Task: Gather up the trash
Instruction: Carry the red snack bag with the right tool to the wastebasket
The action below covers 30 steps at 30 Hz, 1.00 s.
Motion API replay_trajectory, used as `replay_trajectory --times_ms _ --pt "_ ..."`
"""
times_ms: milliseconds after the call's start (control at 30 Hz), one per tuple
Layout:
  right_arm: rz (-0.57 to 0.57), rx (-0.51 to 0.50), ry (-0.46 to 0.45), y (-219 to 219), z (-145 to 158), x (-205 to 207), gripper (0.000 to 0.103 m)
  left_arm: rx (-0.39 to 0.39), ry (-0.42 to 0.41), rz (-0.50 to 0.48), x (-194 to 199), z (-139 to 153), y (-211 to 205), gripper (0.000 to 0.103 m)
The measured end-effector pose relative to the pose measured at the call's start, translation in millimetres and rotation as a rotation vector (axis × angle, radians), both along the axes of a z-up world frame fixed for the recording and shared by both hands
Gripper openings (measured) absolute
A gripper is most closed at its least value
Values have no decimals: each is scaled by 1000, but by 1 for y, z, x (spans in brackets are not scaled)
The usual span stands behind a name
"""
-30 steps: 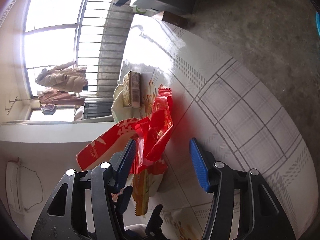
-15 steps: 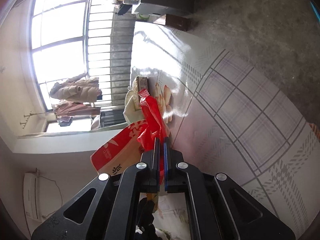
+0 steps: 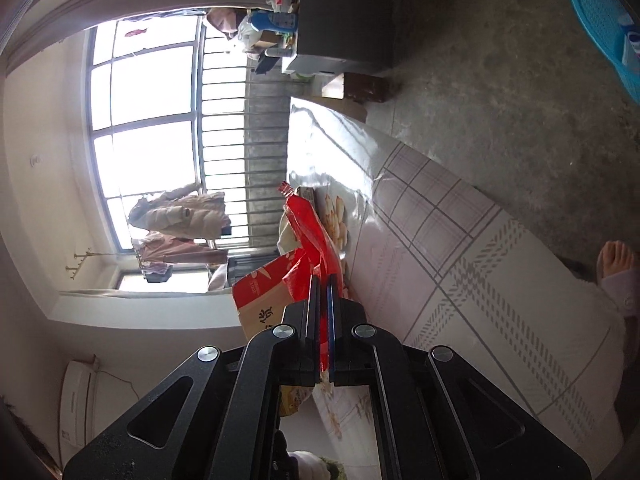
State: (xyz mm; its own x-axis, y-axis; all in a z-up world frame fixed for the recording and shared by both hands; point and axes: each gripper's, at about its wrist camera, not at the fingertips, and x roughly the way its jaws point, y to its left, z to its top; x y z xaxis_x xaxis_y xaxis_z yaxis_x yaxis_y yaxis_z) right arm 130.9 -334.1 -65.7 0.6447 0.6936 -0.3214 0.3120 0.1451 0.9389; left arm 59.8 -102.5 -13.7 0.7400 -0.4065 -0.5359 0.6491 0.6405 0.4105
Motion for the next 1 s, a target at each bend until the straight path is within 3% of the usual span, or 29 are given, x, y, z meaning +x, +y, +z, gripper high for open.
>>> replay_trajectory --times_ms 433,667,833,1000 --pt "-86 23 -34 -30 -1 -31 1 -32 -95 -100 -27 37 -32 1" --pt "-154 32 -57 -56 -3 -47 1 -81 -99 -177 -28 58 -62 1" --pt "-239 20 -65 -88 -6 -70 1 -148 -39 -243 -12 75 -93 1" --pt "-355 -2 -36 -126 -18 -97 1 -238 123 -316 17 85 -138 0"
